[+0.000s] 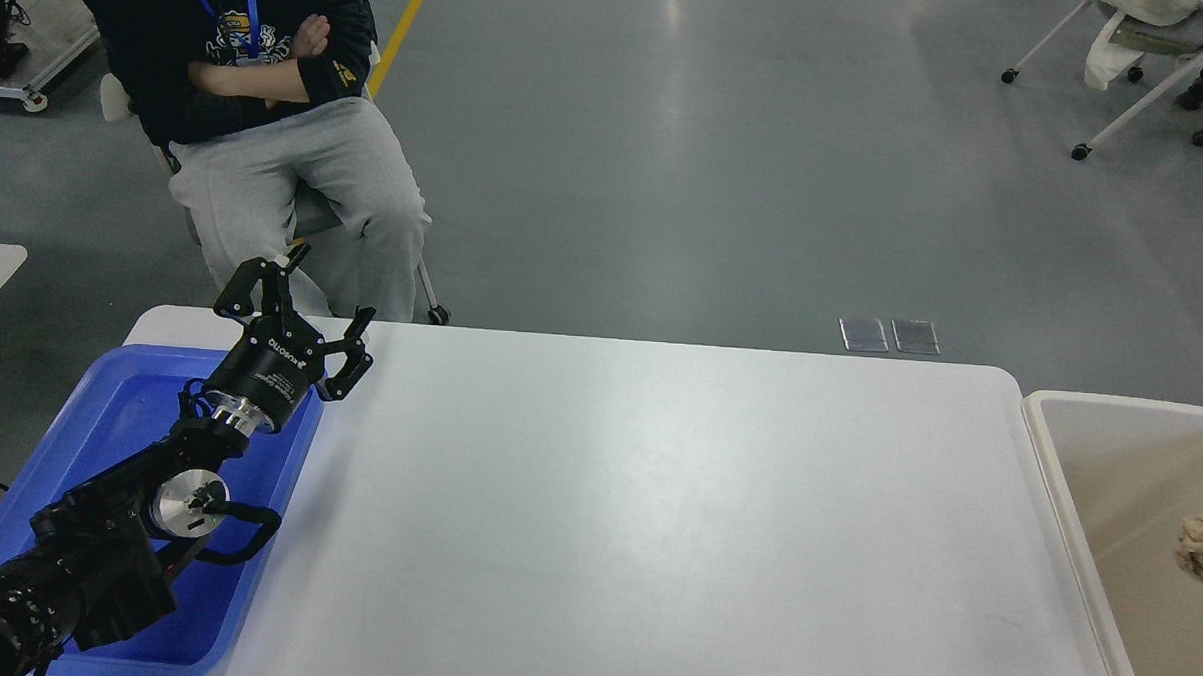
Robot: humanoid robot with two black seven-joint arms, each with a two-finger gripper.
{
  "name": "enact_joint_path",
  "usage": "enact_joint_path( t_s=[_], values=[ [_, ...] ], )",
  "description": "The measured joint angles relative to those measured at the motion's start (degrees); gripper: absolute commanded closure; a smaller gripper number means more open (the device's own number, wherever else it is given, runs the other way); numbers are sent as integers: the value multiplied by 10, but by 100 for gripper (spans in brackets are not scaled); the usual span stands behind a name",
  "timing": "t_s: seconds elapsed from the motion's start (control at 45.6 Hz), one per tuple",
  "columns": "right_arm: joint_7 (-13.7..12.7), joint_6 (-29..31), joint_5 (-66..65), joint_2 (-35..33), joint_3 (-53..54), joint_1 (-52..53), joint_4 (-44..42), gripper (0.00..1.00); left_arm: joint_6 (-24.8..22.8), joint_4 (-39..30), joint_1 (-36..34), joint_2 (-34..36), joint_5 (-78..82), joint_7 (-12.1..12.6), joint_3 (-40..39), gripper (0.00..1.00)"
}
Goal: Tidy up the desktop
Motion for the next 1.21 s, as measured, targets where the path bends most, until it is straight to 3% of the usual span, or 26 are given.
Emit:
enact_joint_path(
  t_s=[0.131, 0.197, 0.263, 0.438, 0.898, 1.205],
  values=[
    [-1, -8, 13, 7, 2, -7, -3, 66, 0, 0, 0, 0, 0, 0, 0, 0],
    [-2, -11, 18, 9, 2, -10, -4, 53, 0, 0, 0, 0, 0, 0, 0, 0],
    [-2, -13, 23, 10, 2, -13, -5, 31, 0, 0, 0, 0, 0, 0, 0, 0],
    [-3, -16, 30, 12, 3, -16, -6, 3, 0, 0, 0, 0, 0, 0, 0, 0],
    [0, -24, 34, 9, 0, -6, -7, 1, 0, 0, 0, 0, 0, 0, 0, 0],
    [4, -22, 46, 1, 27, 59, -1, 1, 0, 0, 0, 0, 0, 0, 0, 0]
  ],
)
